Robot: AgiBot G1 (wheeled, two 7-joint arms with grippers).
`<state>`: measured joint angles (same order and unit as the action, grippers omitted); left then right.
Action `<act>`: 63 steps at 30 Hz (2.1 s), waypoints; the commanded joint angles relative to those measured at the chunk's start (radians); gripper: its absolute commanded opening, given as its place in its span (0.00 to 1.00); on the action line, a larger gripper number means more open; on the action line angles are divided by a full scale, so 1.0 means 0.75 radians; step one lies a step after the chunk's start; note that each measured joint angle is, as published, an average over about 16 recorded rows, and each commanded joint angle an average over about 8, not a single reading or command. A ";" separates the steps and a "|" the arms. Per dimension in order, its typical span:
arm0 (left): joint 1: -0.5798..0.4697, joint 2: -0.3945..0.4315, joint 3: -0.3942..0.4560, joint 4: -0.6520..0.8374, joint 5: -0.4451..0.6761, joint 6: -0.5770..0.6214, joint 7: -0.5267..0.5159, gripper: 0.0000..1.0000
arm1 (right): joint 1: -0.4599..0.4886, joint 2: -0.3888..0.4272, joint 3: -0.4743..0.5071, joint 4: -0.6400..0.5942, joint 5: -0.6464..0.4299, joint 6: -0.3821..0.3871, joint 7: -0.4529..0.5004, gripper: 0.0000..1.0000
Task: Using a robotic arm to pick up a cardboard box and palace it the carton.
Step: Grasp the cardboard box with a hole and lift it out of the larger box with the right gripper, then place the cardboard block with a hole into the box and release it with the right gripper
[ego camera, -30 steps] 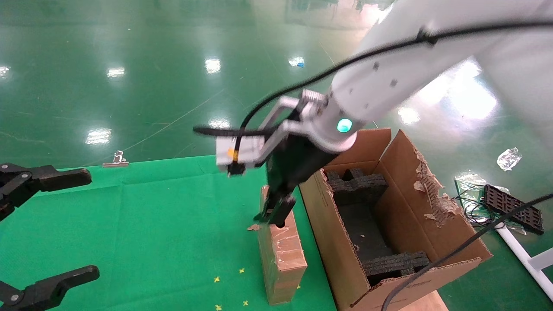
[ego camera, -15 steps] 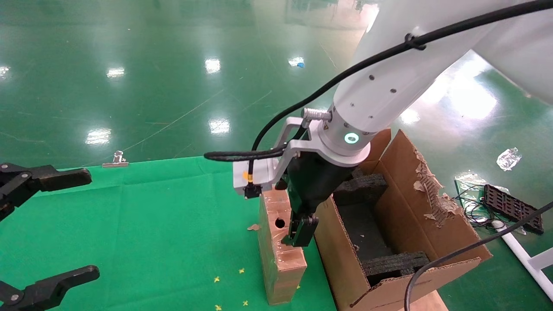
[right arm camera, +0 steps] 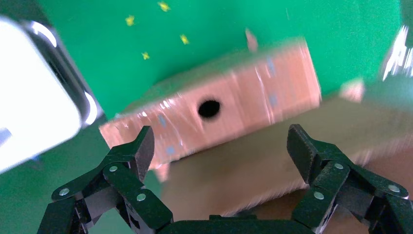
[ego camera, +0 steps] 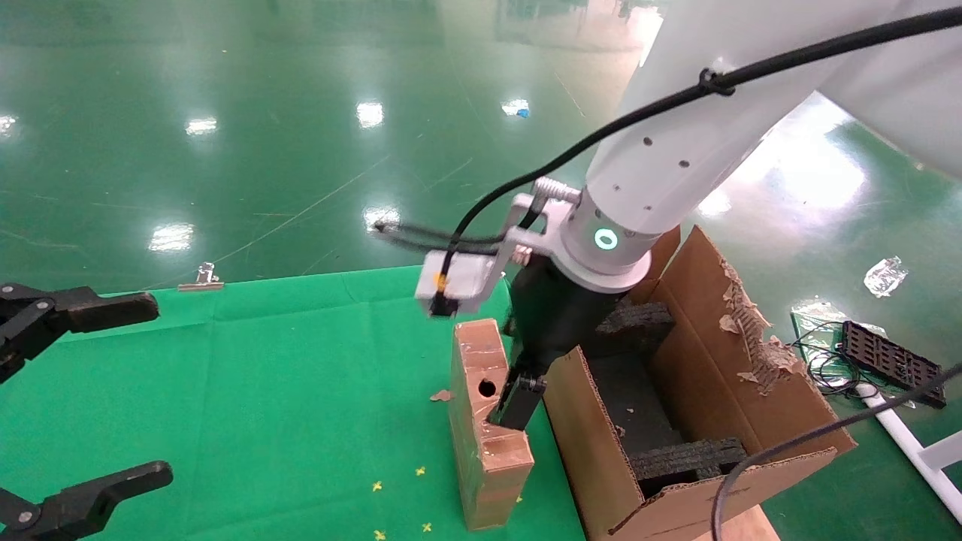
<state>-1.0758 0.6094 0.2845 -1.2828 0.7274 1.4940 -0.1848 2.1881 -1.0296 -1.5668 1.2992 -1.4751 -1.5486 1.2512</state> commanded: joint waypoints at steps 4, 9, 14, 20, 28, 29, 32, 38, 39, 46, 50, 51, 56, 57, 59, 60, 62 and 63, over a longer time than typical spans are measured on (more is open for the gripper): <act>0.000 0.000 0.000 0.000 0.000 0.000 0.000 1.00 | 0.030 -0.021 -0.038 -0.095 0.039 -0.027 0.335 1.00; 0.000 0.000 0.001 0.000 -0.001 0.000 0.000 1.00 | -0.006 -0.030 -0.047 -0.259 0.164 -0.016 0.516 1.00; 0.000 -0.001 0.001 0.000 -0.001 -0.001 0.001 1.00 | -0.069 -0.059 -0.060 -0.404 0.226 -0.003 0.539 1.00; 0.000 -0.001 0.002 0.000 -0.001 -0.001 0.001 1.00 | -0.110 -0.114 -0.087 -0.505 0.215 0.011 0.535 0.70; -0.001 -0.001 0.003 0.000 -0.002 -0.001 0.001 0.89 | -0.135 -0.153 -0.107 -0.539 0.196 0.028 0.541 0.00; -0.001 -0.001 0.003 0.000 -0.002 -0.001 0.001 0.81 | -0.139 -0.156 -0.109 -0.541 0.195 0.031 0.542 0.00; -0.001 -0.001 0.003 0.000 -0.002 -0.001 0.002 0.46 | -0.148 -0.163 -0.112 -0.545 0.193 0.036 0.543 0.00; -0.001 -0.001 0.004 0.000 -0.002 -0.002 0.002 0.00 | -0.164 -0.171 -0.117 -0.557 0.199 0.033 0.537 0.00; -0.001 -0.002 0.004 0.000 -0.003 -0.002 0.002 0.00 | -0.166 -0.171 -0.118 -0.560 0.200 0.032 0.536 0.00; -0.001 -0.002 0.004 0.000 -0.003 -0.002 0.002 0.00 | -0.174 -0.173 -0.128 -0.574 0.198 0.025 0.528 0.00; -0.001 -0.002 0.005 0.000 -0.003 -0.002 0.002 0.00 | -0.176 -0.172 -0.132 -0.578 0.197 0.021 0.525 0.00; -0.001 -0.002 0.005 0.000 -0.003 -0.002 0.002 0.00 | -0.176 -0.171 -0.133 -0.579 0.197 0.021 0.524 0.00; -0.001 -0.002 0.005 0.000 -0.004 -0.002 0.003 0.00 | -0.172 -0.152 -0.128 -0.577 0.206 0.030 0.504 0.00; -0.001 -0.002 0.005 0.000 -0.004 -0.002 0.003 0.00 | -0.168 -0.143 -0.123 -0.573 0.207 0.037 0.495 0.00; -0.001 -0.002 0.005 0.000 -0.004 -0.002 0.003 0.00 | -0.153 -0.114 -0.108 -0.555 0.213 0.057 0.466 0.00; -0.001 -0.002 0.006 0.000 -0.004 -0.002 0.003 0.00 | -0.143 -0.095 -0.098 -0.541 0.215 0.070 0.446 0.00; -0.001 -0.002 0.006 0.000 -0.004 -0.003 0.003 0.00 | -0.114 -0.045 -0.070 -0.503 0.220 0.106 0.393 0.00; -0.001 -0.002 0.006 0.000 -0.004 -0.003 0.003 0.00 | -0.097 -0.016 -0.055 -0.480 0.222 0.124 0.361 0.00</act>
<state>-1.0767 0.6076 0.2888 -1.2828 0.7244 1.4920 -0.1826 2.1262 -1.0240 -1.5992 0.9420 -1.3069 -1.4529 1.5038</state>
